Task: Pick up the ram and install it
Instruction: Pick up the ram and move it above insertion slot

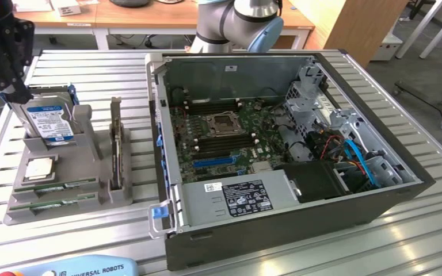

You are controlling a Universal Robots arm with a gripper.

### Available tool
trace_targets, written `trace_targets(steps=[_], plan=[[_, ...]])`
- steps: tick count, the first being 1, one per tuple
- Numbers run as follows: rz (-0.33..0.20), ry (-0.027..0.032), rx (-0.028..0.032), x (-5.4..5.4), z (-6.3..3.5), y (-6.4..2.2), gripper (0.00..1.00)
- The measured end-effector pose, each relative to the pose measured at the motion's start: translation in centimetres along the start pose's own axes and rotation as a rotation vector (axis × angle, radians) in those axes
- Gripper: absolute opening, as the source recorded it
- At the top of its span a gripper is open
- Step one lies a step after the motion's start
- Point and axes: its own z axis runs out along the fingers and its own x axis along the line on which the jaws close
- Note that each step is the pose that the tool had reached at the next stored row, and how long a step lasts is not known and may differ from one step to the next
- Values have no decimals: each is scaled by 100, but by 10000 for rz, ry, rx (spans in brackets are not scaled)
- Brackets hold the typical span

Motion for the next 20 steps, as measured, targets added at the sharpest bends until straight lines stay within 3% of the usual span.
trace_targets(steps=[14, 20], plan=[[-1995, 95, -29, 0, 10, 0, 10], [-2563, 123, -38, -1, 18, -1, 10]])
